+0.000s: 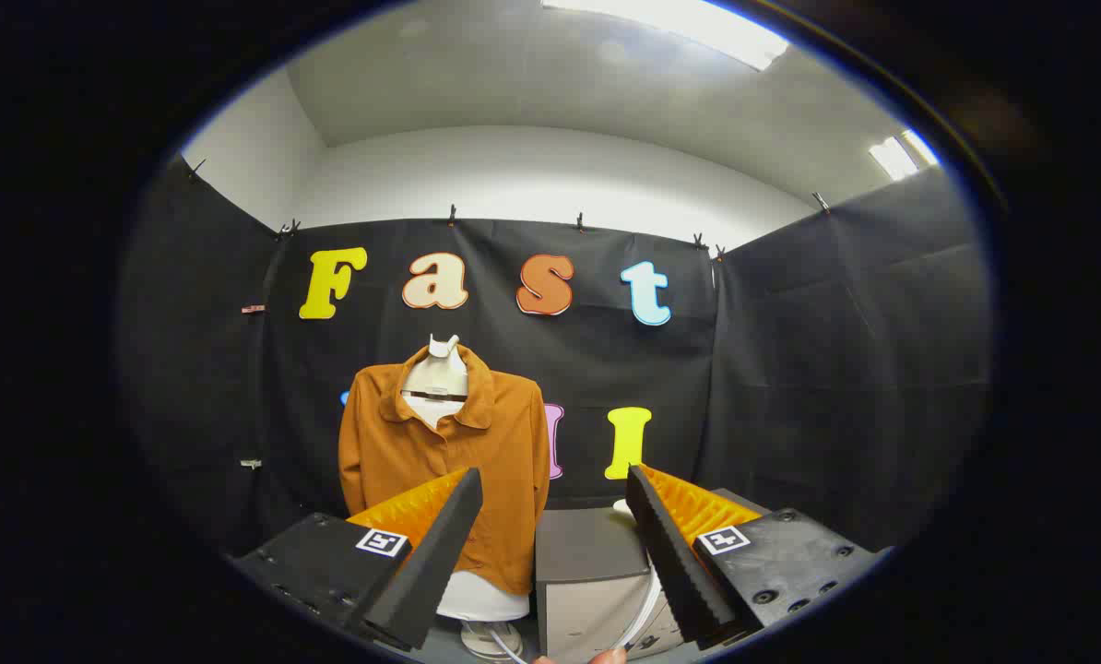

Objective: Iron the clothes twice with a garment steamer, once on the left side and once on the right side.

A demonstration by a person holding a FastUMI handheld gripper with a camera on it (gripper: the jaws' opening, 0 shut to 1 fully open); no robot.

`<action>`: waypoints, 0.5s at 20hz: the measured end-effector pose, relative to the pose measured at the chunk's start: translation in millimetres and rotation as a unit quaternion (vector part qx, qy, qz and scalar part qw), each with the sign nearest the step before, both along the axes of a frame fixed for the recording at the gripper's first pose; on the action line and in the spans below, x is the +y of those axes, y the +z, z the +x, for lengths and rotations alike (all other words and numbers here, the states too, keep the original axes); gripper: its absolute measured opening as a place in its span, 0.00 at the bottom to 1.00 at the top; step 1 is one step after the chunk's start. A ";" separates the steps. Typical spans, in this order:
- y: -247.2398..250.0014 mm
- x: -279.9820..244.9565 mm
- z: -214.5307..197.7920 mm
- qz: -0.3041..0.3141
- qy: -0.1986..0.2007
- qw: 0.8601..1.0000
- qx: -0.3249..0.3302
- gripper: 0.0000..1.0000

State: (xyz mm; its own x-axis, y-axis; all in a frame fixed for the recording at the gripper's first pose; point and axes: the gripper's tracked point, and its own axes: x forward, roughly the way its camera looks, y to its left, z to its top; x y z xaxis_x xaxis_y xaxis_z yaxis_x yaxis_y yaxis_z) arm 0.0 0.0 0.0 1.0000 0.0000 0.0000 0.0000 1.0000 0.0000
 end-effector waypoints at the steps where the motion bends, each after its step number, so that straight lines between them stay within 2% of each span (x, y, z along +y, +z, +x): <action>1: -0.2 3.8 -0.1 -0.001 0.003 1.000 0.002 0.98; 10: 0.0 16.6 -5.2 -0.006 0.007 1.000 0.004 0.98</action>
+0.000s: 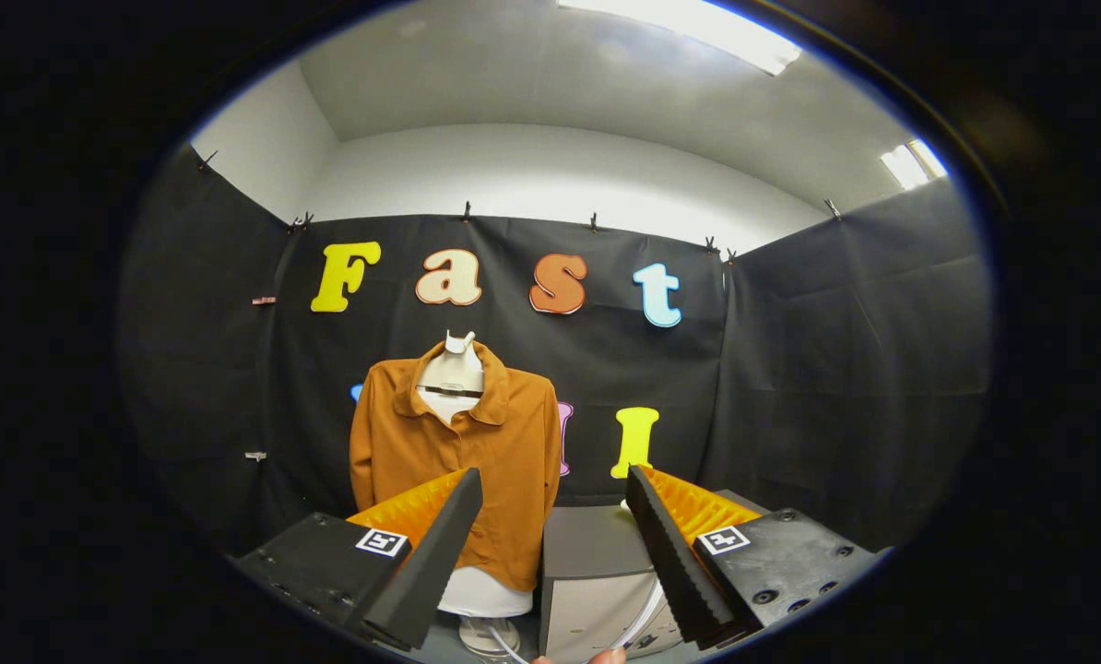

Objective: Iron the clothes twice with a garment steamer, once on the left side and once on the right side.

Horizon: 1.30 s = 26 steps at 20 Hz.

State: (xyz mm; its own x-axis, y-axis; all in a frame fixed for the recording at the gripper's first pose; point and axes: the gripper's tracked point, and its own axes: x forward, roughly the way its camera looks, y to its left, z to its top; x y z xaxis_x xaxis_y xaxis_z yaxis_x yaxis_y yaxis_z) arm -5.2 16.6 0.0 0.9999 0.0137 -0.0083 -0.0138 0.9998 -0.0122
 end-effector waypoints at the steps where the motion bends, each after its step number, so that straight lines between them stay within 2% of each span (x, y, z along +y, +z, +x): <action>1: -1.1 0.8 -0.3 0.002 0.000 1.000 0.002 0.98; 8: -4.5 0.9 2.1 0.000 -0.002 1.000 0.010 0.98; 14: -17.6 -19.6 34.7 0.023 -0.006 0.999 0.034 0.98; 20: -69.8 -88.9 109.5 0.020 -0.041 0.992 0.118 0.98; 26: -160.9 -155.4 178.1 0.027 -0.054 0.967 0.246 0.99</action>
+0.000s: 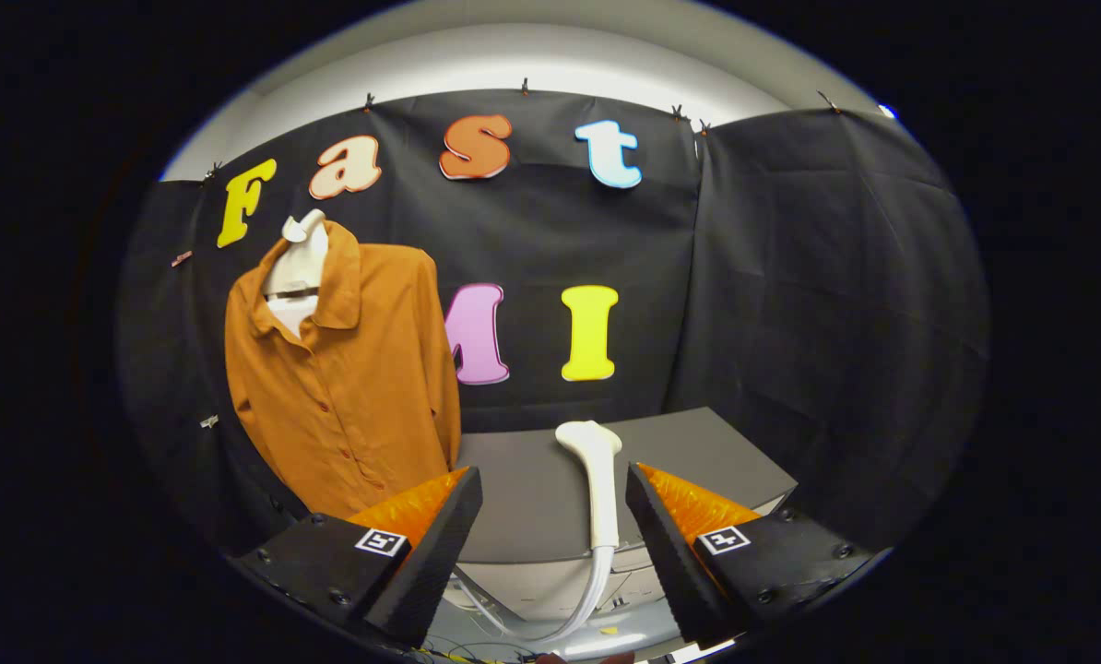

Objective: Iron the clothes twice with a garment steamer, once on the left side and once on the right side.

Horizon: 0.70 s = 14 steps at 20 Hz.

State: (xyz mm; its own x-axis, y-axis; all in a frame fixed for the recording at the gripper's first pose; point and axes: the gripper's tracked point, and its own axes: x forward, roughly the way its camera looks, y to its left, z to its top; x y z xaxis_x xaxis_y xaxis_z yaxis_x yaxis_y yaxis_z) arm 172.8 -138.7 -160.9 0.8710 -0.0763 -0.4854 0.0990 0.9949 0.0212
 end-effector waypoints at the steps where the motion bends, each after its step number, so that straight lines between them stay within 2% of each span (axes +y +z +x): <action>1: -18.6 -8.9 9.3 0.002 0.000 1.000 0.022 0.99; 6: -105.3 -43.9 52.0 0.020 -0.001 0.993 0.119 1.00; 11: -173.3 -53.4 70.6 0.054 -0.001 0.981 0.185 1.00; 12: -181.9 -50.6 69.6 0.060 0.002 0.979 0.195 0.99; 14: -193.7 -47.7 71.0 0.067 0.007 0.976 0.209 0.84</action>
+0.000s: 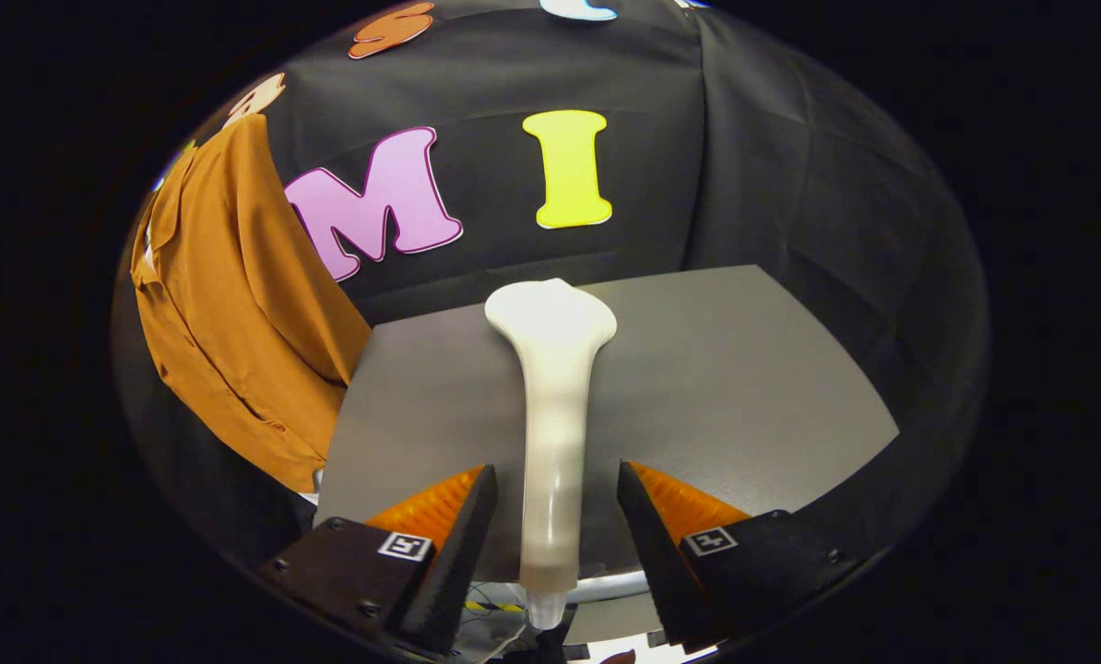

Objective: Iron the clothes twice with a garment steamer, once on the left side and once on the right side.

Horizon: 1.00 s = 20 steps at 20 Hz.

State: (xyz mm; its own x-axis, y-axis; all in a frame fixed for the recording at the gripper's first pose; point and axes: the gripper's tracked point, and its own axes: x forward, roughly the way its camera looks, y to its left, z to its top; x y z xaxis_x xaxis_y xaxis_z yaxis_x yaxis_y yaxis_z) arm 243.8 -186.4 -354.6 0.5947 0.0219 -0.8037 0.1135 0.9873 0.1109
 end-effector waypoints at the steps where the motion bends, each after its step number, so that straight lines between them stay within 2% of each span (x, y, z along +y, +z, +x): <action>1: -10.6 0.3 -2.9 0.001 0.004 1.000 0.011 0.75; 3: -13.9 4.2 -6.7 0.016 0.003 1.000 0.027 0.56; 5: -16.5 5.0 -1.4 0.020 0.004 1.000 0.003 0.36; 6: -18.5 7.6 3.6 0.026 0.008 1.000 -0.009 0.37; 7: -8.6 6.7 0.9 0.024 0.016 0.999 -0.025 0.31; 8: -6.0 7.9 -2.5 0.027 0.011 0.999 -0.034 0.31; 9: -3.5 5.8 0.3 0.030 0.003 0.999 -0.043 0.24; 12: 12.8 0.7 -5.6 0.032 -0.023 0.996 -0.081 0.24; 16: 60.7 -8.8 -13.6 0.004 -0.039 0.988 -0.149 0.24; 20: 106.7 8.9 -27.7 0.002 -0.031 0.982 -0.188 0.24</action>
